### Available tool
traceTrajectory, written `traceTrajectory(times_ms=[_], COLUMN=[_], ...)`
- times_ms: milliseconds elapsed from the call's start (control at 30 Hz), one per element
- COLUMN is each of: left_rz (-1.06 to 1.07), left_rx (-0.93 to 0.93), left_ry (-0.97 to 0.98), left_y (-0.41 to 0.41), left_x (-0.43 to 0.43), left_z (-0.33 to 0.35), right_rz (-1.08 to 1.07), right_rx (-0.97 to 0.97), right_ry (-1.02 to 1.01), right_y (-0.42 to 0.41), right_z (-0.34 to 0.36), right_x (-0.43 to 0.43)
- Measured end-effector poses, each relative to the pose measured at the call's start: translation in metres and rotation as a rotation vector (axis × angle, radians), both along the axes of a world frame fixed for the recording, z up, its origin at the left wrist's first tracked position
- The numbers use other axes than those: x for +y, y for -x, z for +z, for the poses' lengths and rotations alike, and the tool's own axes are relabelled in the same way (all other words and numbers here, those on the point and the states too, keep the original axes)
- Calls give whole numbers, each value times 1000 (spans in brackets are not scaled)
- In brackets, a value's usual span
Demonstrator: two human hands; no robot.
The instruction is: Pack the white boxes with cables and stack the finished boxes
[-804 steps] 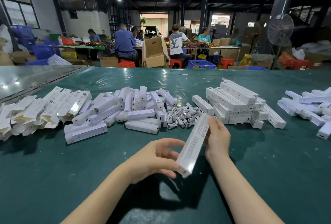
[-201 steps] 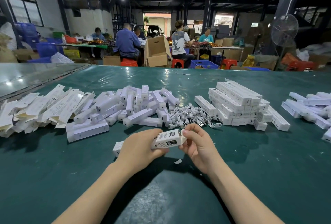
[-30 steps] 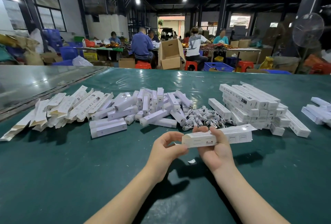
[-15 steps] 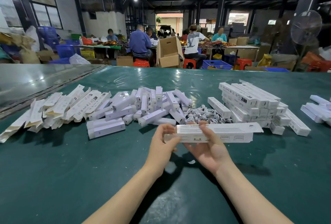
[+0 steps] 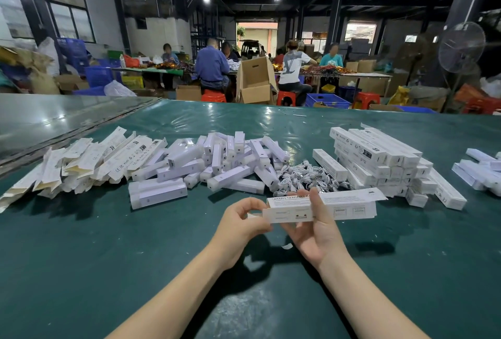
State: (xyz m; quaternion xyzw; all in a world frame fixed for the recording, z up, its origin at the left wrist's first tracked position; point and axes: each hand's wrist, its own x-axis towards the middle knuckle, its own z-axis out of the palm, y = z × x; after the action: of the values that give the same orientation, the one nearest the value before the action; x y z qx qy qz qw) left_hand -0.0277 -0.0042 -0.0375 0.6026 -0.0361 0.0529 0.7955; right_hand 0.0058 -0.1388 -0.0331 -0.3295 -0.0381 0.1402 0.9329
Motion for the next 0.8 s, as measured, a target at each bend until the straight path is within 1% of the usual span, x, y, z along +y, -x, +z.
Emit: traceTrajectory(times_ms=[133,200,400,533,600,700,800], left_rz=[-38,-34,68,159,148,98,143], left_rx=[42,56,41,-5,7,26,-16], left_ry=[56,36,-72,-240,-225,-208,-185], left_y=[1,2,6,10,12,14,15], left_x=[5,5,2,2,2,3,1], left_z=[0,-1,3,5,6,7,9], right_rz=[-17,19,124,127,136,154,159], right_rx=[-21,-56,-111,-112,-113,-132,-139], right_ry=[38,63,102,81,43,38,3], right_y=[1,1,0,-2,-1,1,1], right_z=[0,-1,-5,-7,-6,-4,-5], right_x=[-4,-4,-6,-7,-8,-5,-4])
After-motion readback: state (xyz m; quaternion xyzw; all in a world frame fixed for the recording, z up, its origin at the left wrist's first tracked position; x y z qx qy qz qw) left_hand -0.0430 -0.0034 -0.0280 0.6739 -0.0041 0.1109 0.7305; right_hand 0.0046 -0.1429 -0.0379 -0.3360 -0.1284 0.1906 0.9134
